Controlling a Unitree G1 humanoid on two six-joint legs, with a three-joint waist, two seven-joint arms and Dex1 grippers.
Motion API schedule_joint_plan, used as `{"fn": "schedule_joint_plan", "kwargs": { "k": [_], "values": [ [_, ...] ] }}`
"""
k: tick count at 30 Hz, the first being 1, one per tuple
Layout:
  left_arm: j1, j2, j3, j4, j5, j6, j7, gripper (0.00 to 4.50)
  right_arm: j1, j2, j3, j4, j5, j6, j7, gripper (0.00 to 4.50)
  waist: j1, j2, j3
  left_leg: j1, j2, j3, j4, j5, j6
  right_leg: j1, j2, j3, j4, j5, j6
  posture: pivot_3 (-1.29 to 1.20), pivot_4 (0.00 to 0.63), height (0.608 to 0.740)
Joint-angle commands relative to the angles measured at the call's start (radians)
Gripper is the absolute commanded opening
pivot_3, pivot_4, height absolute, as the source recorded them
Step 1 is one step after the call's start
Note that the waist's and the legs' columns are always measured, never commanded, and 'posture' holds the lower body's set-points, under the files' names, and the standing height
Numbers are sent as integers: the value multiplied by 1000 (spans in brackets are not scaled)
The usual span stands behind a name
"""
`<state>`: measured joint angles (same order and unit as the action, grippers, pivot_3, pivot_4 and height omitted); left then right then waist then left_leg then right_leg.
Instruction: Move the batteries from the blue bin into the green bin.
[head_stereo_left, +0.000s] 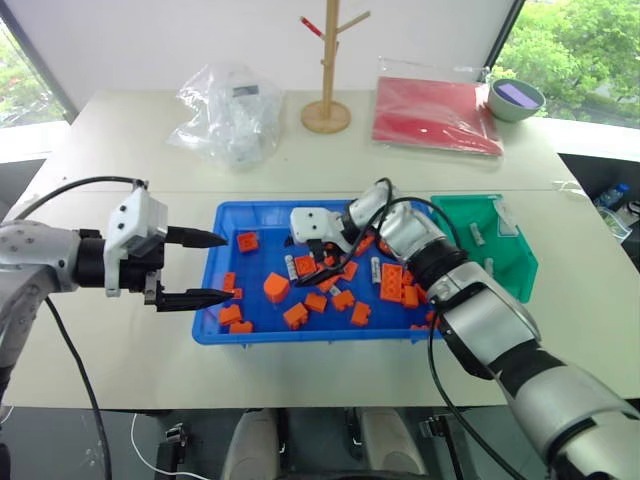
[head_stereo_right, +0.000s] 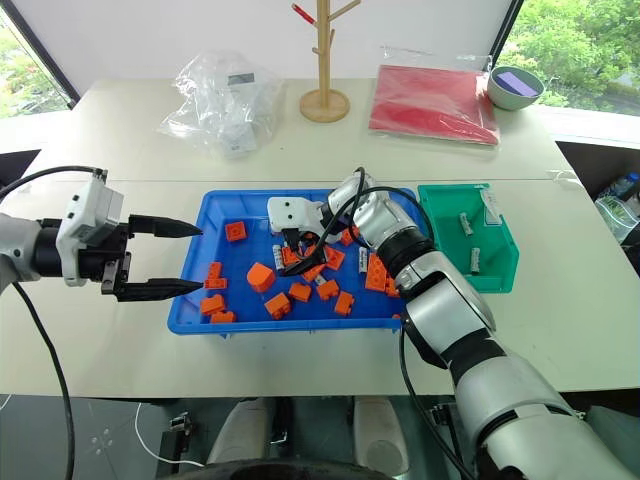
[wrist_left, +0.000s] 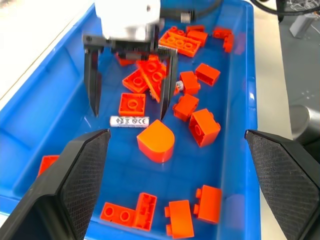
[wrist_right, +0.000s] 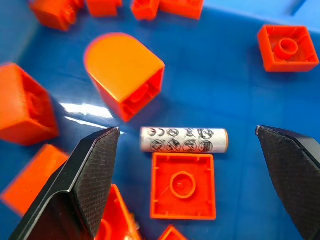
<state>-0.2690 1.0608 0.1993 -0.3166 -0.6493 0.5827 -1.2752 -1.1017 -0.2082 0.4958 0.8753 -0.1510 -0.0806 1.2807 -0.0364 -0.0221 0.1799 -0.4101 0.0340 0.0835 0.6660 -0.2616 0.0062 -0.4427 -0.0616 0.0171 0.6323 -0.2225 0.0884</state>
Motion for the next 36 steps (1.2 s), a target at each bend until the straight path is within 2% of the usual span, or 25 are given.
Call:
{"fn": "schedule_joint_plan", "kwargs": {
  "k": [1, 4, 9, 12, 17, 19, 21, 24, 27, 30, 33, 36],
  "values": [
    [-14, 1, 0, -5, 6, -20, -4, 4500, -1, 19, 3, 50, -37, -62, -40, 4498, -5, 0, 0, 0, 0, 0, 0, 0, 0, 0, 0, 0, 0, 0, 0, 0, 150, 736],
    [-20, 0, -4, -2, 7, -20, -4, 4500, -3, 27, -2, 91, -50, -86, -54, 4498, -9, 0, 0, 1, 0, 0, 0, 0, 0, 1, 0, 0, 0, 0, 0, 0, 150, 736],
    [-30, -1, -13, 7, 8, -20, -8, 4500, -6, 35, -43, 104, -28, -70, -36, 2265, -9, 0, 0, 2, 0, 0, 0, 0, -1, 1, 0, 0, 1, 0, 0, 0, 150, 736],
    [-36, -6, -24, 20, 18, -30, -10, 4500, 0, 38, -76, 41, 13, -6, 9, 2235, -8, 0, 0, 2, 0, 0, 0, 0, -1, 2, 0, 0, 1, 0, 0, 0, 150, 736],
    [-48, -55, -29, 38, 9, -27, 20, 4500, 18, -18, -166, -191, 105, 185, 47, 2235, -5, 0, 0, 1, 0, -1, 0, 0, -1, 1, 0, 0, 1, 0, 0, 0, 150, 736],
    [-43, -74, -40, 48, 23, -42, 22, 4500, 35, -60, -233, -321, 150, 274, 9, 2235, -4, 0, 0, 1, 0, -2, 0, 0, -1, 1, 0, 0, 1, 0, 1, 0, 150, 736],
    [-50, -92, -63, 58, 41, -52, 26, 4500, 46, -107, -315, -445, 212, 467, -37, 2235, 1, 0, 0, 0, 0, -2, 0, 0, -1, 1, -1, 0, 1, 0, 1, 0, 150, 736],
    [-83, -128, -93, 67, 49, -58, 33, 4500, 115, -220, -424, -669, 303, 711, -69, 2235, 12, -1, 0, 0, 0, -3, 0, 0, -1, 1, -1, -1, 0, 0, 1, 0, 150, 736],
    [-123, -157, -115, 93, 61, -73, 35, 4500, 210, -351, -507, -842, 350, 849, -102, 2235, 27, -1, 0, 0, 0, -2, 0, 0, -1, 1, -1, -1, -1, 0, -1, 0, 150, 736],
    [-162, -183, -130, 132, 67, -89, 31, 4500, 313, -485, -590, -945, 377, 918, -138, 2235, 26, -1, 0, 0, -1, -2, 0, 0, -1, 1, -2, -1, -2, -1, -2, 0, 150, 736],
    [-193, -239, -164, 176, 96, -127, 49, 4500, 495, -619, -713, -1019, 379, 911, -169, 2235, 26, -1, -1, 0, -1, -1, 0, 0, 0, 2, -2, -1, -2, -1, -2, 0, 150, 736],
    [-186, -253, -180, 170, 96, -135, 22, 4500, 631, -689, -788, -1073, 403, 917, -189, 2235, 19, -2, 0, 0, -1, -1, 0, 0, 0, 2, -1, -1, -3, -1, -2, 0, 150, 736]
  ]
}}
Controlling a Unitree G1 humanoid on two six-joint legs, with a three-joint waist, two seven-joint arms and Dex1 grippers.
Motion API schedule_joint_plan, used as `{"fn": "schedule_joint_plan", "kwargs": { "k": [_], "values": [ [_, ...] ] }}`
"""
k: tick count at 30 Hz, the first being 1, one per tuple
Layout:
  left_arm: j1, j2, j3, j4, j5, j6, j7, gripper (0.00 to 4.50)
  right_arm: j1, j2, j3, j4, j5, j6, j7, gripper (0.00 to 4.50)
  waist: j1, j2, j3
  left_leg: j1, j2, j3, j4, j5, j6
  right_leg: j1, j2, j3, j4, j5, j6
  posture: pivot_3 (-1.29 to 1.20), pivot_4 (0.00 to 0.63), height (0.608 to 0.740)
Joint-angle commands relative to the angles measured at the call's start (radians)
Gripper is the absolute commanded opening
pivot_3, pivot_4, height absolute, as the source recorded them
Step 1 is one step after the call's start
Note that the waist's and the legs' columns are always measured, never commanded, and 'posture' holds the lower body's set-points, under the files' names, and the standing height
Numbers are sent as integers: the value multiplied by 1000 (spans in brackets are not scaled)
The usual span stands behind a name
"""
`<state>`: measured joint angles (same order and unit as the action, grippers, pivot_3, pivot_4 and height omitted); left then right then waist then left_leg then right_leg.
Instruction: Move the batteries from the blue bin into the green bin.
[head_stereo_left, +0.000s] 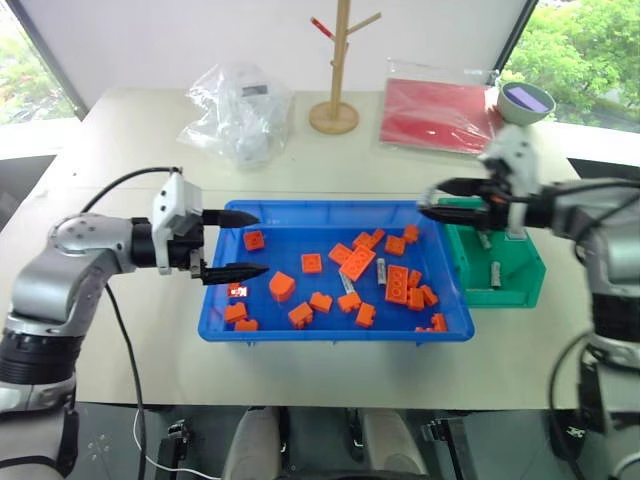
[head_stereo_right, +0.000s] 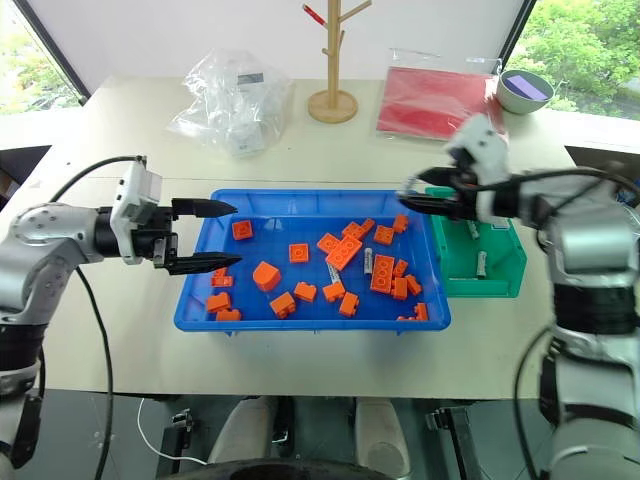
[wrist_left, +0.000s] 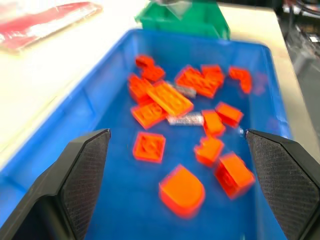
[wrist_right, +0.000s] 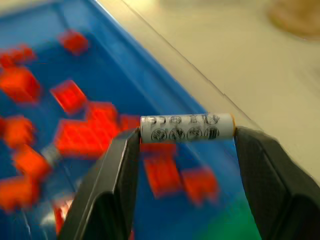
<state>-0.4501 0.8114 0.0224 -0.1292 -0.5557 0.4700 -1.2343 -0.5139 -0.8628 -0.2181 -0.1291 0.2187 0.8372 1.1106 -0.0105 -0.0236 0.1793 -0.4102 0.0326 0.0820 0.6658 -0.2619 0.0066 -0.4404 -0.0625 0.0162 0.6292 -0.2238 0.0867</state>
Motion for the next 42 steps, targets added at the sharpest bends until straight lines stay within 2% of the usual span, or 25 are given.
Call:
{"fn": "schedule_joint_plan", "kwargs": {
  "k": [1, 6, 10, 11, 17, 20, 22, 25, 28, 31, 35, 42],
  "values": [
    [-8, -9, -4, -16, 1, -26, -21, 4500, 70, -46, -90, -73, 38, -1, -32, 2235, -11, 0, 0, 0, 0, 1, 0, 0, 0, -1, 0, 1, 0, 0, 0, 0, 150, 736],
    [-40, -40, -10, 26, 29, -78, -20, 4500, 198, -43, -148, -60, 47, -76, -87, 2235, -16, 0, 0, 2, 1, 0, 1, 0, 0, 0, 2, 3, 1, 0, 0, 0, 150, 736],
    [-31, -33, -10, 17, 21, -72, -36, 4500, 214, -45, -146, 1, 35, -85, -165, 4178, -7, 0, 0, 2, 1, 0, 1, 0, 0, 0, 1, 3, 1, 0, 0, 0, 150, 736],
    [-24, -32, -8, 10, 19, -71, -38, 4500, 203, -55, -138, 16, 28, -96, -177, 4467, -6, 0, 0, 1, 0, 0, 1, 0, 0, 0, 1, 3, 1, 0, 0, 0, 150, 736],
    [9, -29, -9, -19, 27, -72, -30, 4500, -1, -109, -55, 16, 150, -22, -91, 4467, -10, 1, 1, 2, 1, -1, 1, 0, 0, -1, 1, 4, 1, 0, 0, 0, 150, 736],
    [20, -27, -11, -38, 40, -82, -20, 4500, -88, -121, 40, -88, 224, 134, -77, 4467, -9, 0, 0, 2, 2, -2, 0, 0, 0, -1, 2, 4, 1, 0, 0, 0, 150, 736],
    [28, -22, 0, -55, 30, -66, -11, 4500, -114, -127, 56, -175, 327, 259, -52, 4467, -4, 0, 0, 1, 2, -3, 0, 0, 0, -1, 2, 3, 1, 0, 0, 0, 150, 736],
    [46, -12, 12, -70, 28, -62, -4, 4500, -150, -44, 73, -261, 381, 481, -186, 4467, -1, 0, 0, 0, 2, -3, 0, 0, 1, -2, 0, 2, 1, 0, 0, 0, 150, 736],
    [54, -10, 24, -94, 16, -51, 16, 4500, -112, 63, 100, -371, 371, 632, -336, 4467, -1, -2, -1, -1, 2, -2, 1, 0, 1, -1, -2, 2, 0, 0, -1, 0, 150, 736],
    [52, -14, 28, -123, 3, -31, 32, 4500, -67, 164, 87, -432, 380, 752, -421, 4467, 0, -2, -1, -1, 2, -3, 1, 0, 1, -1, -2, 2, 0, -1, -1, 0, 150, 736],
    [44, -15, 23, -126, 3, -26, 36, 4500, -3, 264, 121, -461, 380, 777, -535, 4467, -3, -2, -1, -1, 1, -2, 1, 0, 1, -1, -1, 2, 0, 0, -1, 0, 150, 736],
    [20, -14, 9, -108, 13, -26, 28, 4500, -71, 414, 155, -361, 372, 777, -660, 4467, -9, -2, -1, 0, 1, -3, 1, 0, 1, -1, 1, 2, 0, 0, -1, 0, 150, 736]
  ]
}}
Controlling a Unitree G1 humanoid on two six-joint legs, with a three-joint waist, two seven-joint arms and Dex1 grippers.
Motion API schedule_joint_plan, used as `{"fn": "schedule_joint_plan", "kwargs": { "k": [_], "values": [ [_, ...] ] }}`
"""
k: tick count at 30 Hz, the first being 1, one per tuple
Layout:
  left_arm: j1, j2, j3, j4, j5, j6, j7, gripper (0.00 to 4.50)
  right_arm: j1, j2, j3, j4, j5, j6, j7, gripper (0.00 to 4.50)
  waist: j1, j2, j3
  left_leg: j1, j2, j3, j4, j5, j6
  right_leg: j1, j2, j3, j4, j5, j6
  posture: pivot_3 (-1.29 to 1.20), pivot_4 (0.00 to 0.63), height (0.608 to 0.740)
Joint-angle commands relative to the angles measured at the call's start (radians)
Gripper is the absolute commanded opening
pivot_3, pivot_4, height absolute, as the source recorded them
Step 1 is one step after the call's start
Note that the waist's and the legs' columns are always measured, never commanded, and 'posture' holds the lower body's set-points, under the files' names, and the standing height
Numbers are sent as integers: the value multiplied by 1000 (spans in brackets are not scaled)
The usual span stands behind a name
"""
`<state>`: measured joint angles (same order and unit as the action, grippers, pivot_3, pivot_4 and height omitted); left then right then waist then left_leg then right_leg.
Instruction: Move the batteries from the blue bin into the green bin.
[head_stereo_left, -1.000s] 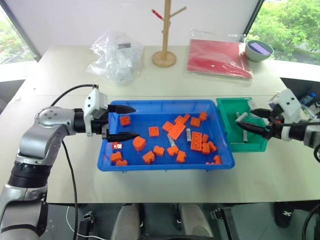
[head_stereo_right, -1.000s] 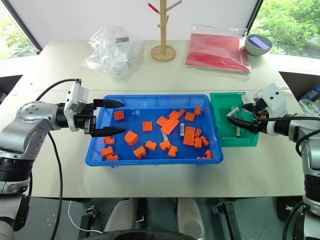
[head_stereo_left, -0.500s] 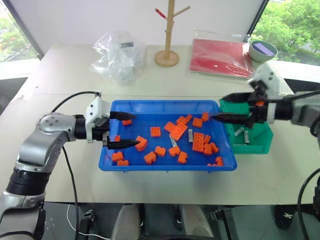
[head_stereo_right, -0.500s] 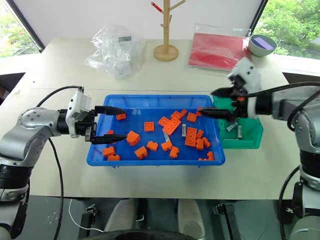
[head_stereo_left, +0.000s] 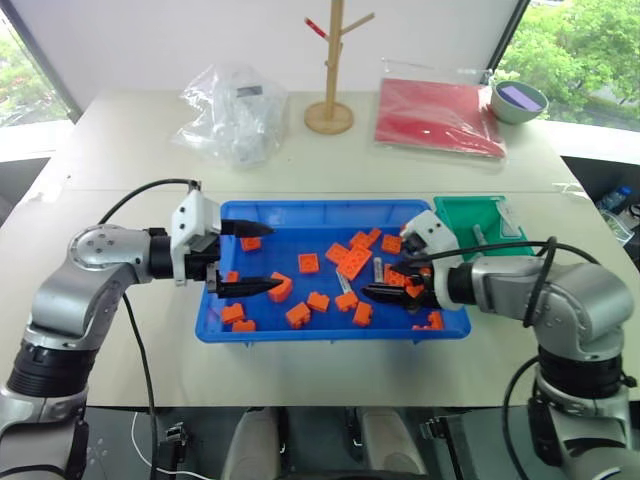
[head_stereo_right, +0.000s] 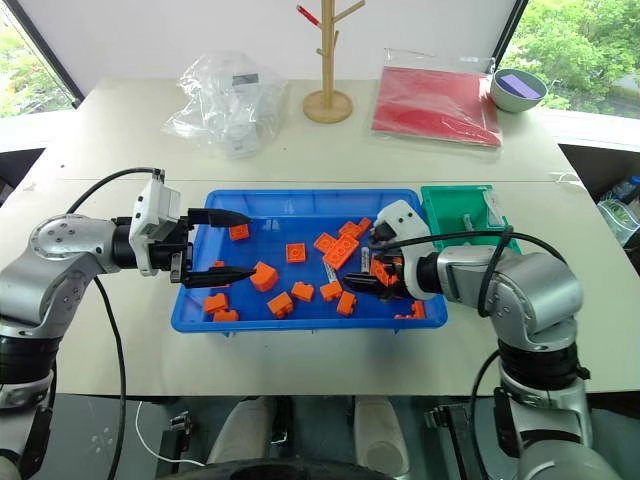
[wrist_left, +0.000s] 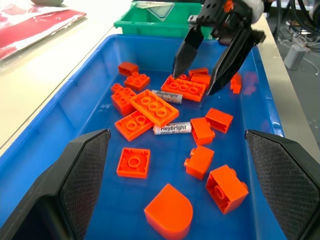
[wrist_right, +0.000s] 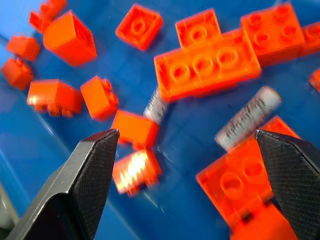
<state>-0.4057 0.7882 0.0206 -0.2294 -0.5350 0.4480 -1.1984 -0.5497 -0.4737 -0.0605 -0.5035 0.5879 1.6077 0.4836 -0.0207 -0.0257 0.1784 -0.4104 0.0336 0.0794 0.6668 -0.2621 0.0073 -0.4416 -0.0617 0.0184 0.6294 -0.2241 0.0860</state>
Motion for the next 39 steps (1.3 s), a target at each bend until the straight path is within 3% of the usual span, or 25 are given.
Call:
{"fn": "schedule_joint_plan", "kwargs": {
  "k": [1, 12, 22, 29, 32, 35, 36, 39],
  "values": [
    [-27, 10, 9, -9, -8, -3, -8, 4500, -40, 37, -7, 22, 13, 7, -40, 4467, 2, 0, 0, 0, 0, 0, 0, 0, 0, 0, 0, 0, 0, 0, 0, 0, 150, 736],
    [-36, 24, 13, -12, -8, 4, -24, 4500, -17, 111, 17, 45, 75, 7, -112, 4467, 3, 0, 0, -1, 0, -1, 0, 0, 0, 0, 0, -1, 0, 0, 0, 0, 150, 736],
    [-30, 29, 17, -4, -1, -9, -29, 4500, 46, 74, -11, 8, 151, 7, -138, 4467, 4, 0, 0, -1, 0, -1, -1, 0, 0, 0, 0, -1, 0, 0, 0, 0, 150, 736],
    [-52, 23, 4, 14, 8, -17, -34, 4500, 22, 149, 39, 82, 108, -9, -173, 4467, 1, 0, 0, 0, 0, 0, -1, 0, 0, 0, 0, -1, 0, 0, 0, 0, 150, 736],
    [-74, 22, 5, 30, 11, -20, -36, 4500, 26, 130, 111, 126, 62, -67, -174, 4467, 2, 0, 0, 0, 0, 0, -1, 0, 0, 0, 0, -1, 0, 0, 0, 0, 150, 736],
    [-82, 21, 7, 36, 12, -20, -37, 4500, 44, 124, 164, 140, 38, -108, -169, 3674, 1, -1, 0, 0, 0, 0, -1, 0, 0, 1, 0, -1, -1, 0, 0, 0, 150, 736],
    [-84, 21, 7, 36, 12, -19, -37, 4500, 45, 129, 172, 148, 32, -119, -167, 3015, 2, -1, 0, 0, 0, 0, -1, 0, 0, 0, 0, -1, -1, 0, 0, 0, 150, 736],
    [-88, 22, 7, 39, 14, -19, -38, 4500, 36, 133, 193, 175, 10, -155, -161, 1659, 0, -1, 0, 0, 0, 0, -1, 0, 0, 0, 0, -1, 0, 0, 0, 0, 150, 736]
  ]
}}
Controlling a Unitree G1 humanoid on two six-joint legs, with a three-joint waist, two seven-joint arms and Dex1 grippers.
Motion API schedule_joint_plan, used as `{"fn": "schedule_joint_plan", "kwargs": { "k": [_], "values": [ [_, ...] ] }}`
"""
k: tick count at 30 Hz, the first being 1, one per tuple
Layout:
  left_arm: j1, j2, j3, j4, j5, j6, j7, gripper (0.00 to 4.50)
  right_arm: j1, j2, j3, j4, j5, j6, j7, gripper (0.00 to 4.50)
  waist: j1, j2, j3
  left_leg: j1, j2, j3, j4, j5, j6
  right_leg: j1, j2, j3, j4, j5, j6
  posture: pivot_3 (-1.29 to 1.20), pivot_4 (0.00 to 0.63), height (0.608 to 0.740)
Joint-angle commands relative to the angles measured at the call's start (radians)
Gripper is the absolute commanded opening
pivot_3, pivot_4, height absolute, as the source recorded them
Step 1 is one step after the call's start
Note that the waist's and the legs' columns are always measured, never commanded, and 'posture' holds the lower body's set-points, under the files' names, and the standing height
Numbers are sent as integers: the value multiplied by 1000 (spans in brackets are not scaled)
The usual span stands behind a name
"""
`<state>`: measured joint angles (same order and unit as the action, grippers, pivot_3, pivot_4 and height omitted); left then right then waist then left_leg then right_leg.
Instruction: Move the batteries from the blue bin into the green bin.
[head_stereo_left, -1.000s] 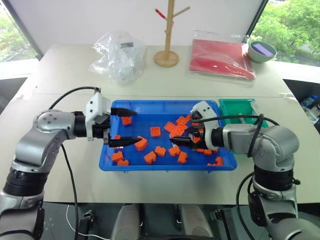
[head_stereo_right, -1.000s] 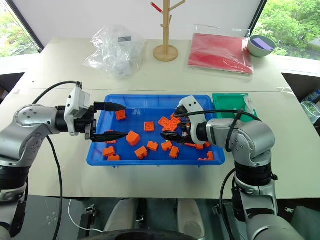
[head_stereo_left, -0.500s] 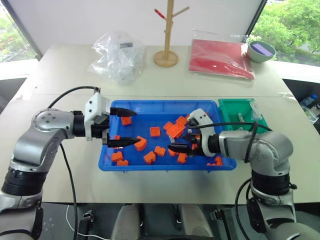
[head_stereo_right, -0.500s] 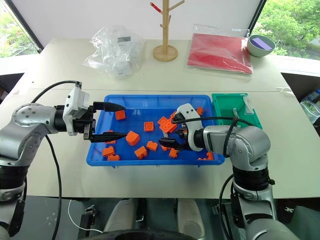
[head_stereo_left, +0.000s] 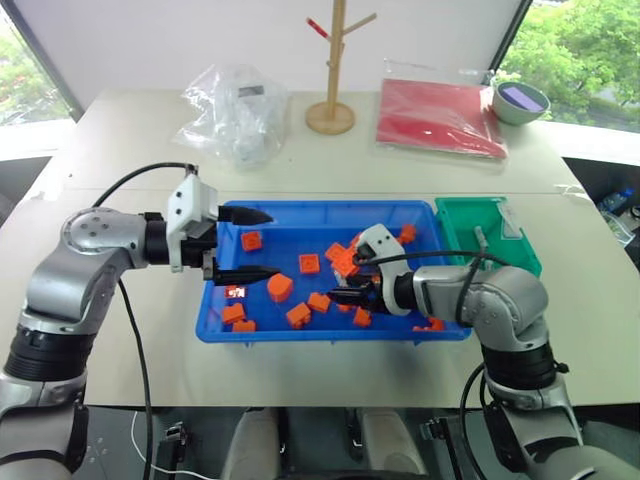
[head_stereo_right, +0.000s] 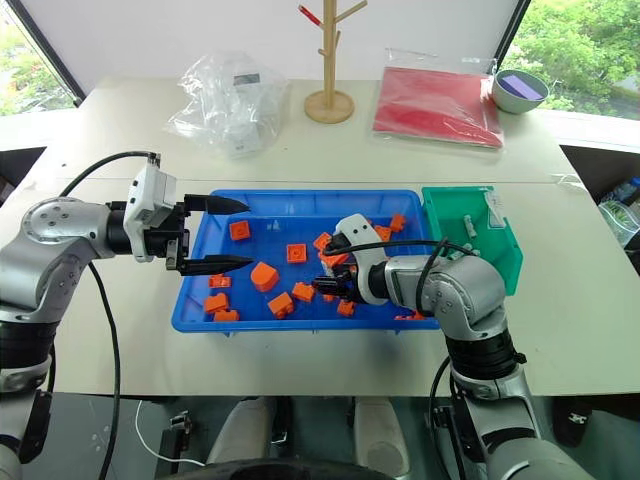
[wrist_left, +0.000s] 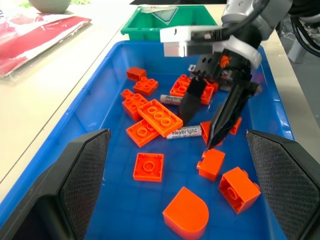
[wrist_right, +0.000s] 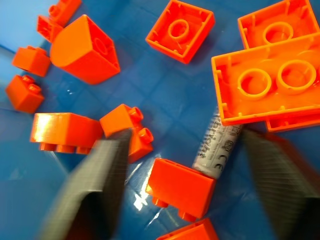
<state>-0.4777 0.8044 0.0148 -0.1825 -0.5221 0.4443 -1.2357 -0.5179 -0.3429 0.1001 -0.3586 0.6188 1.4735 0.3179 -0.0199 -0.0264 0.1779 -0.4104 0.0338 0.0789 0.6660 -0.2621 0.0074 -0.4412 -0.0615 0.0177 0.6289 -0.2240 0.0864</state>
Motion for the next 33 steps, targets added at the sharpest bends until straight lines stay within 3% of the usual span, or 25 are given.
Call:
{"fn": "schedule_joint_plan", "kwargs": {
  "k": [1, 3, 4, 9, 12, 14, 17, 20, 24, 28, 33],
  "values": [
    [-18, 6, 13, -7, 1, -15, 0, 4500, 2, 2, 36, 36, -27, -28, 7, 1141, -1, 0, 0, 0, 0, 0, 0, 0, 0, 0, 0, 0, 0, 0, 0, 0, 150, 736],
    [-21, 6, 14, -6, 0, -15, 0, 4500, -1, 1, 37, 37, -32, -34, 11, 161, 0, 0, 0, 0, 0, 0, 0, 0, 0, 0, 0, 0, 0, 0, 0, 0, 150, 736],
    [-22, 5, 14, -6, 0, -16, 0, 4500, -3, 3, 31, 34, -29, -31, 13, 64, 0, 0, 0, 0, 0, 0, 0, 0, 0, 0, 0, 0, 0, 0, 0, 0, 150, 736],
    [-22, 0, 14, -2, 1, -19, 3, 4500, -73, 23, -116, 8, 19, 46, 30, 66, 1, 0, 0, 0, 0, 0, 0, 0, 0, 0, 0, 0, 0, 0, 0, 0, 150, 736],
    [-5, -8, 11, -3, 2, -24, 6, 4500, -174, 7, -301, 9, 78, 130, 54, 66, 2, 0, 0, -1, 0, 0, 0, 0, 0, -1, 0, 0, 0, 0, 0, 0, 150, 736],
    [6, -12, 12, -3, 2, -26, 7, 4500, -216, -94, -355, -4, 112, 140, 100, 66, 3, 1, 0, -1, 0, 0, 0, 0, 0, -1, 0, 0, 0, 0, 1, 0, 150, 736],
    [18, -15, 19, 2, 3, -32, 8, 4500, -214, -344, -330, -27, 118, 39, 241, 66, 12, 1, 0, -2, 0, 0, -1, -1, 1, 0, -2, -2, -1, 0, 0, 0, 150, 736],
    [24, -16, 32, -1, -2, -29, 20, 4500, -194, -506, -344, 36, 132, -20, 347, 66, 6, 1, 1, -4, -1, 0, -1, -2, 3, -1, -2, -2, -6, 0, 0, 0, 150, 736],
    [18, -14, 41, 8, -2, -34, 25, 4500, -17, -757, -278, 70, 26, -240, 511, 66, 4, 1, 1, -5, 0, 0, -1, -2, 4, -1, -1, -1, -10, 0, 0, 0, 150, 736],
    [7, -18, 37, 19, 3, -38, 27, 4500, 69, -821, -269, 185, -48, -380, 545, 66, 2, 1, 1, -5, 0, 1, 0, -2, 4, 0, -1, 0, -10, 0, 0, 0, 150, 736],
    [2, -24, 34, 14, 3, -34, 36, 4500, 79, -814, -236, 283, -137, -492, 532, 2551, 2, 1, 1, -3, 0, 2, 1, -2, 4, 0, -1, 1, -9, 1, 1, 0, 150, 736]
  ]
}}
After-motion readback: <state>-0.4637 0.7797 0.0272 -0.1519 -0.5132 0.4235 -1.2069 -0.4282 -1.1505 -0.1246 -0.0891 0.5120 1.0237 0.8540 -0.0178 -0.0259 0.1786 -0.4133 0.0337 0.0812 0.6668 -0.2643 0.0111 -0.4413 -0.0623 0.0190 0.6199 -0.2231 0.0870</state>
